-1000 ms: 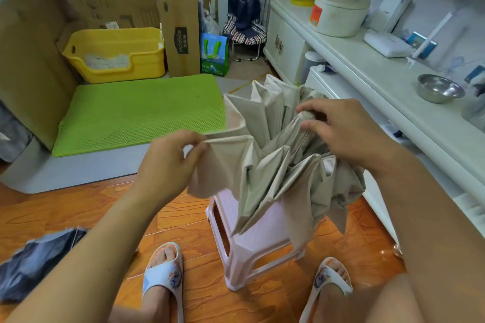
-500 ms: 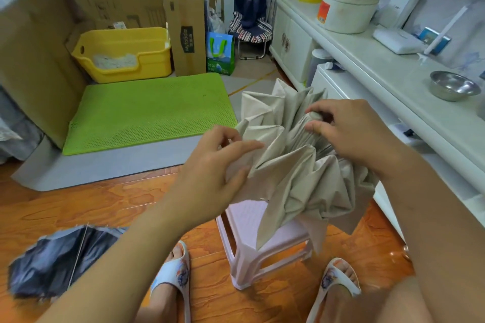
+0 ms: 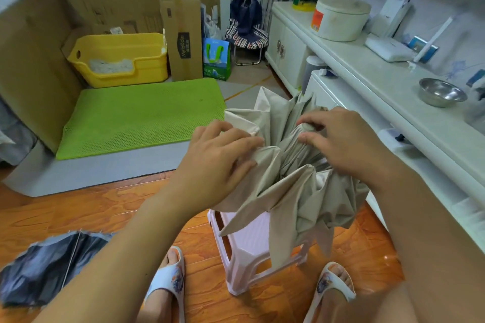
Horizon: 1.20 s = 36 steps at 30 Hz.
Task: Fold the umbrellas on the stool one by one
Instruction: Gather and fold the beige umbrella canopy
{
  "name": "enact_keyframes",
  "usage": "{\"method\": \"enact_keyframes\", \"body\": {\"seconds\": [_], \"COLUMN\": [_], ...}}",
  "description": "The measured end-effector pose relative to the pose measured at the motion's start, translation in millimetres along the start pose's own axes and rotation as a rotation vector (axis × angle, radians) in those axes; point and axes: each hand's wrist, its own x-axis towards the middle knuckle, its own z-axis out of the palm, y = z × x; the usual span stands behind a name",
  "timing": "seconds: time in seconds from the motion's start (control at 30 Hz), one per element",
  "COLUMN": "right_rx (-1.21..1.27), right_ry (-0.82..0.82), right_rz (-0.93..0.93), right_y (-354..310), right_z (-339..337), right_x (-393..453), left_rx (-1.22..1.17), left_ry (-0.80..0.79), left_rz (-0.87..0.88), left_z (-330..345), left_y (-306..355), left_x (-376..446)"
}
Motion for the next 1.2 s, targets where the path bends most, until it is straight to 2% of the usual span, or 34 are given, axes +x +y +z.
{"method": "enact_keyframes", "body": {"seconds": [0.13, 0.23, 0.3, 0.4, 0.5, 0.6, 0.67, 0.8, 0.87, 1.0, 1.1, 1.2], "right_rx": [-0.007, -0.014, -0.033, -0.059, -0.078, -0.082, -0.084, -0.066, -0.059, -0.054, -0.043, -0.026], "right_ry": [0.009, 0.006, 0.003, 0.000, -0.005, -0.016, -0.018, -0.028, -0.035, -0.034, -0.010, 0.000], "right_rz": [-0.017, -0.010, -0.008, 0.015, 0.034, 0.055, 0.066, 0.062, 0.044, 0.046, 0.051, 0.057], "right_y": [2.8, 7.3, 10.2, 14.9, 17.7, 19.7, 18.6, 11.6, 8.2, 4.9, 2.7, 1.2], "right_z": [3.0, 3.3, 3.9, 3.5, 0.9, -1.1, -2.1, -1.8, 0.0, 2.4, 2.5, 3.4], "right_x": [0.4, 0.7, 1.4, 3.0, 3.3, 4.0, 4.0, 3.7, 4.5, 6.2, 5.2, 5.1], "left_rx": [0.071, 0.062, 0.086, 0.146, 0.148, 0.133, 0.093, 0.018, -0.026, -0.199, -0.216, -0.266], "left_ry": [0.074, 0.009, -0.064, -0.203, -0.448, -0.508, -0.422, -0.089, 0.027, 0.004, -0.049, -0.028], "left_rz": [0.124, 0.214, 0.178, 0.030, -0.169, -0.155, -0.139, -0.101, -0.096, -0.240, -0.397, -0.458], "left_z": [-11.2, -17.6, -18.6, -20.7, -25.9, -29.8, -32.0, -22.0, -14.4, -4.8, -1.1, 0.8], "left_y": [3.6, 12.1, 12.2, 6.1, -0.9, -8.9, -16.0, -33.2, -36.9, -28.0, -19.0, -9.3], "left_x": [3.9, 0.2, -5.5, -15.8, -28.5, -41.2, -44.2, -40.5, -36.6, -35.6, -39.3, -39.3]}}
